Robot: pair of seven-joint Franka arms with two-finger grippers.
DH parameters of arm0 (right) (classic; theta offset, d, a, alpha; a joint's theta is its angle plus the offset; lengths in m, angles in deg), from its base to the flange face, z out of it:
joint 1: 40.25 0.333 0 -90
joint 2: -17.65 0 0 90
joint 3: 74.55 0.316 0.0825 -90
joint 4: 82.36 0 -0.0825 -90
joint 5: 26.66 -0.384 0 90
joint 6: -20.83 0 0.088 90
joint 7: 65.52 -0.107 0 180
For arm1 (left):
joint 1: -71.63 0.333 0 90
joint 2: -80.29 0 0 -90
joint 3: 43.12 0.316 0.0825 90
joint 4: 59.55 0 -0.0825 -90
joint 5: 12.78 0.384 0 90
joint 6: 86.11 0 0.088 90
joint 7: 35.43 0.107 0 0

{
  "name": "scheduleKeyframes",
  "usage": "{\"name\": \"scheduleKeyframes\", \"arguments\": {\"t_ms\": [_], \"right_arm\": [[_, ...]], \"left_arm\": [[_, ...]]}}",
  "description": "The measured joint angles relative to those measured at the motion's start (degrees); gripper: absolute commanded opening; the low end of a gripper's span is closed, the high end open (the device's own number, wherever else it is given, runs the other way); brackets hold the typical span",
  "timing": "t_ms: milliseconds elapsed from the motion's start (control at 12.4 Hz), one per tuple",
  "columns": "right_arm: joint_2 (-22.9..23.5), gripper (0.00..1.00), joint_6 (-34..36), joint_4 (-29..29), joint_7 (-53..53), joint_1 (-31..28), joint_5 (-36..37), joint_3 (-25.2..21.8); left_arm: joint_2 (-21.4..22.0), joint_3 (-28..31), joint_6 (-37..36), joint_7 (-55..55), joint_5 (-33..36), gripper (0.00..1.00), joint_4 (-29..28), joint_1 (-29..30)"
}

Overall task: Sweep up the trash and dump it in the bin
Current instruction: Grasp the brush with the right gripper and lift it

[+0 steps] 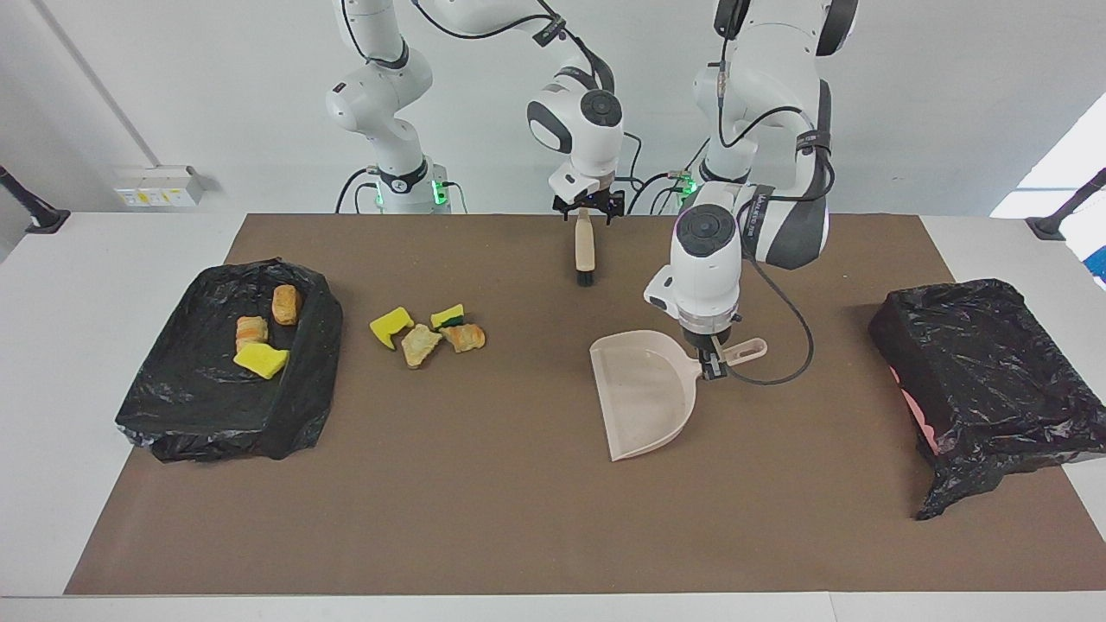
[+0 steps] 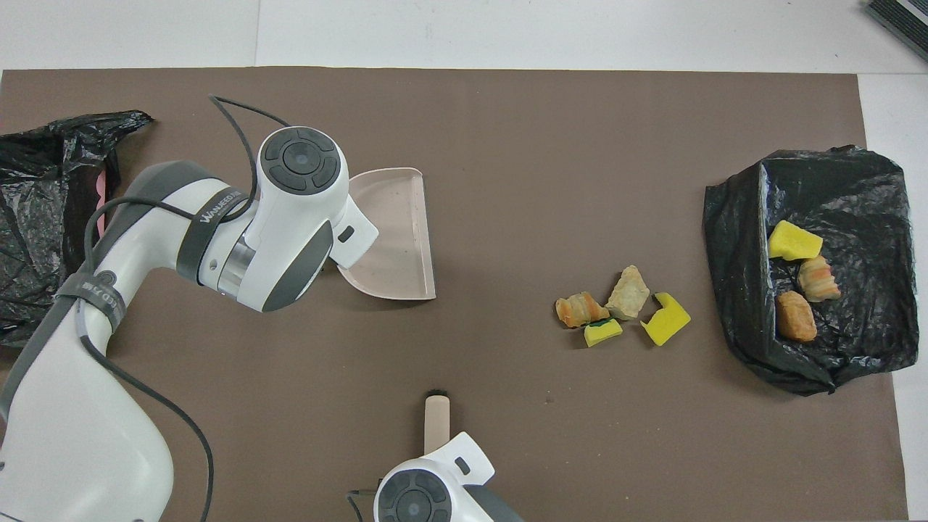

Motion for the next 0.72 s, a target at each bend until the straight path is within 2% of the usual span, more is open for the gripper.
{"name": "scheduleKeyframes", "arguments": {"t_ms": [161, 242, 322, 483, 644, 725], "right_arm": [[-0.9, 1.0, 3.4, -0.6, -0.6, 0.0, 0.0, 0.0], [-1.3, 0.91, 4.1, -0.6, -0.7, 0.1, 0.0, 0.0], [-1.5, 0.88, 4.2, -0.6, -0.7, 0.1, -0.1, 0.0], [-1.7, 0.75, 4.2, -0.6, -2.1, 1.4, -0.8, 0.0], [-2.1, 0.4, 4.1, -0.4, -3.8, 3.2, -1.3, 0.1], [-2.3, 0.1, 3.9, -0.2, -4.1, 3.6, -1.4, 0.1]], "left_arm": [[0.6, -0.1, 0.0, 0.2, 0.1, 0.0, -1.0, 0.0], [0.9, -0.1, 0.0, 0.2, 0.1, 0.0, -1.4, 0.0], [1.1, -0.2, -0.1, 0.2, 0.2, 0.0, -1.7, 0.0], [1.4, -0.3, -1.3, 0.3, 0.2, 0.0, -2.1, 0.0], [2.1, -0.6, -2.4, 0.4, 0.2, 0.0, -3.0, -0.2], [2.6, -0.6, -2.5, 0.4, 0.3, 0.0, -3.8, -0.5]]}}
